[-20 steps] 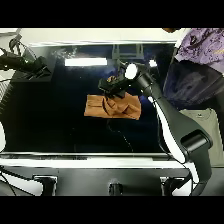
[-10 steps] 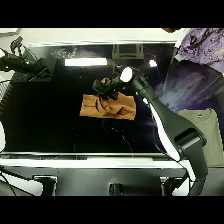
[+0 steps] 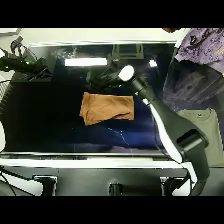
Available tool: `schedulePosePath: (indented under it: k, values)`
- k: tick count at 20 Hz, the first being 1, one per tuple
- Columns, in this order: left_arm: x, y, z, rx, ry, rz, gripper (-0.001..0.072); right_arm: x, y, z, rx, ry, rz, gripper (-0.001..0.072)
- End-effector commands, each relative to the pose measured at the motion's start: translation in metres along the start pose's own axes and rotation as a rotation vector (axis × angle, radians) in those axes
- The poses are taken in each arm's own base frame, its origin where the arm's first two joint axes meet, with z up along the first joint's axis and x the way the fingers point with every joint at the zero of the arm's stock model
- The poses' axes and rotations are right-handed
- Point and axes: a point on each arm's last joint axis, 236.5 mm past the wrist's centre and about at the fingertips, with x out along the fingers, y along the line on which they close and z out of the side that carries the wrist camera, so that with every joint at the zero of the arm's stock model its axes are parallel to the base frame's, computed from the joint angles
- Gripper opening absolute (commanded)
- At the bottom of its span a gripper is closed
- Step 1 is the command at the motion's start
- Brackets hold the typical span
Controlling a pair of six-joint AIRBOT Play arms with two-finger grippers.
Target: Fold the clothes and pants, and hang the long-sleeved shirts on hangers.
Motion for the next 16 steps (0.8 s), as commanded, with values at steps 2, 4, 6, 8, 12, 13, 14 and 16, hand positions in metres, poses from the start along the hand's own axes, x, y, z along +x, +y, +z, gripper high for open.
schedulePosePath:
  k: [2, 4, 6, 8, 12, 13, 14, 16]
  values:
    - [0.0, 0.0, 0.0, 0.0, 0.0, 0.0, 0.0017, -0.107, -0.027, 0.064, -0.023, -0.088, -0.016, 0.0387]
    - [0.0, 0.0, 0.0, 0.0, 0.0, 0.0, 0.0017, -0.172, -0.075, 0.089, -0.013, -0.11, -0.081, 0.0444]
    - [0.0, 0.0, 0.0, 0.0, 0.0, 0.0, 0.0017, -0.218, -0.129, 0.101, 0.036, -0.12, -0.141, 0.0479]
    - [0.0, 0.0, 0.0, 0.0, 0.0, 0.0, 0.0017, -0.239, -0.183, 0.095, 0.129, -0.108, -0.168, 0.048]
    - [0.0, 0.0, 0.0, 0.0, 0.001, 0.0, 0.0017, -0.205, -0.256, 0.048, 0.264, -0.002, -0.166, 0.0479]
    - [0.0, 0.0, 0.0, 0.0, 0.001, 0.0, 0.0017, -0.19, -0.265, 0.034, 0.288, 0.038, -0.143, 0.0479]
    - [0.0, 0.0, 0.0, 0.0, 0.0, 0.001, 0.0018, -0.174, -0.272, 0.022, 0.313, 0.071, -0.12, 0.0479]
    - [0.0, 0.0, 0.0, 0.0, 0.0, 0.001, 0.0017, -0.143, -0.283, 0.001, 0.335, 0.136, -0.105, 0.0476]
